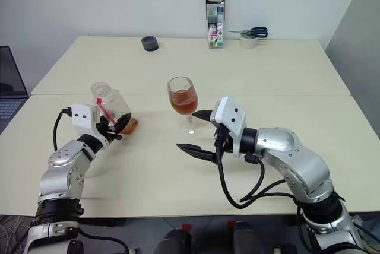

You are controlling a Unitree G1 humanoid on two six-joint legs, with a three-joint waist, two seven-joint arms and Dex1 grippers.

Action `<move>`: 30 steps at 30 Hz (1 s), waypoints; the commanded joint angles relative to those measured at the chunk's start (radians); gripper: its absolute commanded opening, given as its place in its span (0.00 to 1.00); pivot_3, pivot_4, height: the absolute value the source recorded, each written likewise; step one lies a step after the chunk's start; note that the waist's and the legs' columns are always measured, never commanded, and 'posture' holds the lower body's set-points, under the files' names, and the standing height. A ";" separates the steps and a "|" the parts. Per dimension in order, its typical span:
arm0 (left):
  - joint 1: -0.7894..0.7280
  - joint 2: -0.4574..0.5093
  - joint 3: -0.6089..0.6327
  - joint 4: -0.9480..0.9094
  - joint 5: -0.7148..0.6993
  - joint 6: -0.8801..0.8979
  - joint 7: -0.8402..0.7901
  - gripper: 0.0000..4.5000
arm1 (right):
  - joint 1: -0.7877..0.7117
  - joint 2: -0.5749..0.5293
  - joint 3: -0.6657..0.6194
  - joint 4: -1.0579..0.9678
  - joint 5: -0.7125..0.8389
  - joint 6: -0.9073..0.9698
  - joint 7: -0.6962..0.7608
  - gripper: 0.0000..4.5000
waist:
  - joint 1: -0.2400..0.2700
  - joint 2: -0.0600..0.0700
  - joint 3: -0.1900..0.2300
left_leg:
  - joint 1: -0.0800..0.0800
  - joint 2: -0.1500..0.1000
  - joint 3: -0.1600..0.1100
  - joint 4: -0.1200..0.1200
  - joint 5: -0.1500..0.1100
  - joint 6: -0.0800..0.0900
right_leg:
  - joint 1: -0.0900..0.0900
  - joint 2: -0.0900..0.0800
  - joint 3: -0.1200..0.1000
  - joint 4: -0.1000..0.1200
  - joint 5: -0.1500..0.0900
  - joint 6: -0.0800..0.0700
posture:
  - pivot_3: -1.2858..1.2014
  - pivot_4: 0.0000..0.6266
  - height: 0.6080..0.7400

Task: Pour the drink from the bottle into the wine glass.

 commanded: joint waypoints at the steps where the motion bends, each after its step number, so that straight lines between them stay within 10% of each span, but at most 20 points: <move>1: 0.002 -0.002 -0.001 -0.016 0.004 -0.014 -0.003 0.87 | -0.017 0.001 -0.007 -0.039 0.013 0.002 0.000 1.00 | 0.000 0.000 0.000 | 0.000 0.000 0.000 0.000 0.000 0.000 | 0.000 0.000 0.000 0.000 0.000 0.000 | 0.52 0.24 1.00; 3: 0.004 -0.003 -0.002 -0.017 0.006 -0.016 -0.002 1.00 | -0.019 0.002 -0.007 -0.038 0.012 0.004 0.001 1.00 | 0.000 0.000 0.000 | 0.000 0.000 0.000 0.000 0.000 0.000 | 0.000 0.000 0.000 0.000 0.000 0.000 | 0.52 0.24 1.00; 17: 0.112 -0.007 0.010 -0.096 0.018 -0.047 0.011 1.00 | 0.109 -0.007 0.021 -0.002 -0.111 -0.134 -0.014 1.00 | 0.002 0.000 0.000 | 0.000 0.000 0.000 -0.001 0.000 0.000 | 0.000 0.000 0.000 -0.001 0.000 0.000 | 0.52 0.24 1.00; 30: 0.371 -0.073 0.050 -0.434 0.065 -0.023 0.193 1.00 | 0.473 0.265 -0.160 0.219 -0.323 -0.573 -0.379 1.00 | 0.014 -0.001 -0.001 | 0.002 0.001 0.001 -0.002 0.000 0.000 | 0.002 0.000 0.001 -0.002 0.000 0.001 | 0.52 0.24 1.00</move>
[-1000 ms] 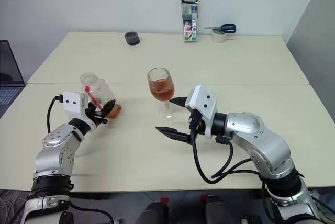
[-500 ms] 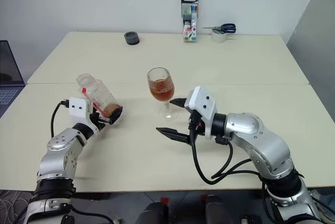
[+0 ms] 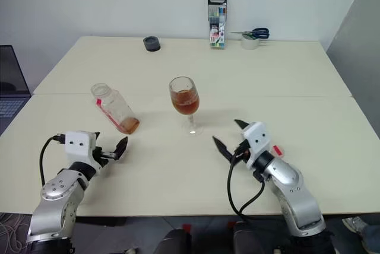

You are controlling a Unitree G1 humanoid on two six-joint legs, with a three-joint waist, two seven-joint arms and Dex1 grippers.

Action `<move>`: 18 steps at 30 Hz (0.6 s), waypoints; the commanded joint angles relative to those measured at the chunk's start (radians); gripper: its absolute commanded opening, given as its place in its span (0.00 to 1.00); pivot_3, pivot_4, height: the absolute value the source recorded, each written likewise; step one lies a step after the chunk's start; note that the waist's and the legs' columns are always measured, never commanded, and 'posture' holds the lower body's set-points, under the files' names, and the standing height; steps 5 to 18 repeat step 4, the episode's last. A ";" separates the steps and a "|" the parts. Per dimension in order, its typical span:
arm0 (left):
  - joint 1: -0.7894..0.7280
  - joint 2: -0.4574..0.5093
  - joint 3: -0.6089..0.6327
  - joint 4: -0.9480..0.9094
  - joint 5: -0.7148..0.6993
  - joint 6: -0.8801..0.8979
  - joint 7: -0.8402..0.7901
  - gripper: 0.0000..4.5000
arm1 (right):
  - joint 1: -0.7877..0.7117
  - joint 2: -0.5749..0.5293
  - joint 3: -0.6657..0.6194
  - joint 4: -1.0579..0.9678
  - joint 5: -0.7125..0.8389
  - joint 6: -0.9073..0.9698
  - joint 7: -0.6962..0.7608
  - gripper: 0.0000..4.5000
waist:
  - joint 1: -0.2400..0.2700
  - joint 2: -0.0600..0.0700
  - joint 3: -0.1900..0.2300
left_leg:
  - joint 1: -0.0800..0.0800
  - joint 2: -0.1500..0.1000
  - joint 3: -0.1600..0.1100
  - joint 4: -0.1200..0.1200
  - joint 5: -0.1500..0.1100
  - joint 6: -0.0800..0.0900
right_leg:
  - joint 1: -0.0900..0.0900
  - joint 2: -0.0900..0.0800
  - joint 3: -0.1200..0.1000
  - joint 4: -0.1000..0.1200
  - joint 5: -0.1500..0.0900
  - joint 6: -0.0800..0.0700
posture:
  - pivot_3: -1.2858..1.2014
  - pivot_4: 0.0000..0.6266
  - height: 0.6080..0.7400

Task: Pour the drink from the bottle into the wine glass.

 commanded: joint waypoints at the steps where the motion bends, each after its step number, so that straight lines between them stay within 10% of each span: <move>1: 0.024 -0.022 0.015 -0.078 0.005 -0.025 0.023 1.00 | 0.030 0.050 -0.045 0.036 -0.017 -0.093 -0.065 1.00 | 0.001 0.000 0.000 | 0.000 0.000 0.001 0.000 0.000 0.000 | 0.000 0.000 0.001 0.000 0.000 0.000 | 0.52 0.24 1.00; 18: 0.024 -0.028 0.014 -0.091 -0.005 -0.013 0.017 1.00 | 0.038 0.059 -0.041 0.051 -0.031 -0.123 -0.063 1.00 | 0.001 0.000 0.000 | 0.000 0.000 0.001 0.000 0.000 0.000 | 0.000 0.001 0.000 0.000 0.000 0.000 | 0.52 0.24 1.00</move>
